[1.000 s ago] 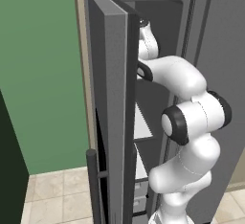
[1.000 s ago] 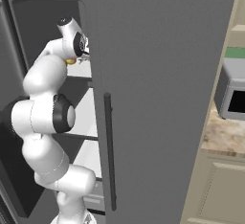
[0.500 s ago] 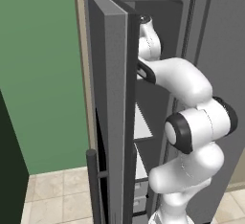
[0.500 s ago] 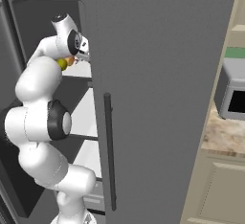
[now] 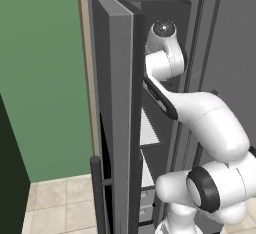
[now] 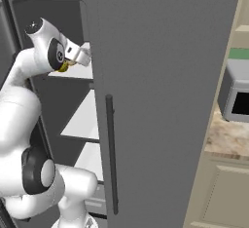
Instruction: Take the fish, lemon, and mango from the freezer and place them in the bowl on the counter.
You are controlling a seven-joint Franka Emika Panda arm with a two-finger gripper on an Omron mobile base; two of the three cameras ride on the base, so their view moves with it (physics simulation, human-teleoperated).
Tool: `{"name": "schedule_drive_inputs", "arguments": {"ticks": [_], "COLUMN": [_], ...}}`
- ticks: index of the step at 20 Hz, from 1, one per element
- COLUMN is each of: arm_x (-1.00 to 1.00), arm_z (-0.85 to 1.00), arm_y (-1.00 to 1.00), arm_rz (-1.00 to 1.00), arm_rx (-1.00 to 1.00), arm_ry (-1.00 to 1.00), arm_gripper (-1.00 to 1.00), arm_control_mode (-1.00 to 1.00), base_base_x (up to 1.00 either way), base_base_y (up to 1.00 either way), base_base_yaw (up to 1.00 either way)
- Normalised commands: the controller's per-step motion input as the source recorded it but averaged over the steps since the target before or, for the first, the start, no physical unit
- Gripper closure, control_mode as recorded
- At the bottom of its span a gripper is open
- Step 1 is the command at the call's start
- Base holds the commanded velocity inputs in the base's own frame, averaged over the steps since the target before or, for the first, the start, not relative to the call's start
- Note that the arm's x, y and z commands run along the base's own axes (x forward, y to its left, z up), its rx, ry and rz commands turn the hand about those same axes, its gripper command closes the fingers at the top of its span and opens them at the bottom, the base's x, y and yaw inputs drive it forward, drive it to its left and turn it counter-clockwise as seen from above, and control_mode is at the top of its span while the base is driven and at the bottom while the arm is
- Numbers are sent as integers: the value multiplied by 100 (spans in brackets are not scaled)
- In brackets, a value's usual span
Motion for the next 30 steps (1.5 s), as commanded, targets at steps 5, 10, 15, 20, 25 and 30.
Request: {"name": "schedule_drive_inputs", "arguments": {"ticks": [5,10,15,20,25,30], "arm_x": [-100,-100,-100,-34,-2,-47], "arm_z": [5,0,-8,-7,0,-15], "arm_y": [0,0,1,2,0,9], "arm_rz": [0,0,0,-2,0,5], "arm_rx": [0,1,0,0,0,-6], "arm_ry": [-22,-3,4,3,0,1], "arm_gripper": [100,100,100,100,100,100], "arm_control_mode": [-100,-100,-100,-100,-100,-100], "base_base_x": [0,0,0,0,0,0], "base_base_y": [0,0,0,0,0,0], "base_base_yaw": [0,0,0,0,0,0]}}
